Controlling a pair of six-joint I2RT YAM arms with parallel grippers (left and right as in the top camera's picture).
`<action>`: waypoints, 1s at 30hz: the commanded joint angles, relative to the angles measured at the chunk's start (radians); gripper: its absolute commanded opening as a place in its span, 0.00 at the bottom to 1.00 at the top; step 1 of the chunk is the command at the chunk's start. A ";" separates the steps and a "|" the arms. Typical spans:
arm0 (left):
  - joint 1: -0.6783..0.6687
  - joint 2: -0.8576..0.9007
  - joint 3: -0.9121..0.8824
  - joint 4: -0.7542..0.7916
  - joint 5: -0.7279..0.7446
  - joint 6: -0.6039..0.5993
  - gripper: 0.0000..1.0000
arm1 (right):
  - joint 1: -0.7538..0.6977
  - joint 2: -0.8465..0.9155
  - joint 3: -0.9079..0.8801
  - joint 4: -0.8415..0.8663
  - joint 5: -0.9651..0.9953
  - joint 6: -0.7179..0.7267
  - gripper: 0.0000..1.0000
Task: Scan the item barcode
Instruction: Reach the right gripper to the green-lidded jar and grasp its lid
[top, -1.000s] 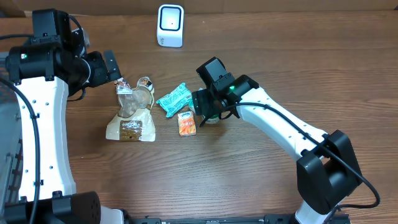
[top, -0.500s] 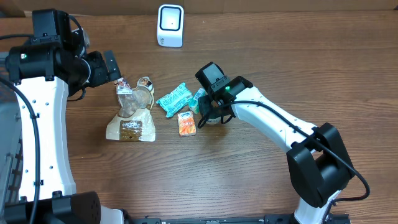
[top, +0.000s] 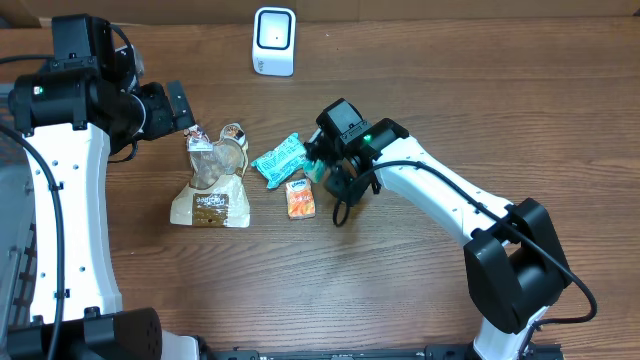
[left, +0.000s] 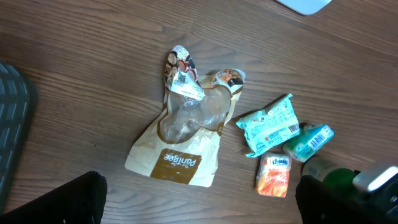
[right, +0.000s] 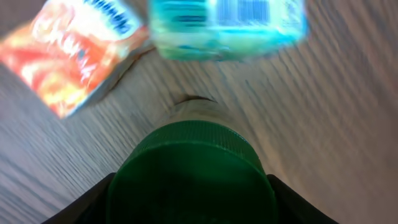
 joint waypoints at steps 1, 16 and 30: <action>0.003 -0.015 0.007 0.001 0.007 0.007 1.00 | -0.005 -0.031 0.023 -0.012 0.003 -0.377 0.44; 0.003 -0.015 0.007 0.001 0.007 0.007 1.00 | -0.013 -0.032 0.167 -0.010 -0.027 0.104 1.00; 0.003 -0.015 0.007 0.001 0.007 0.007 1.00 | -0.095 0.016 0.160 -0.145 -0.156 0.563 1.00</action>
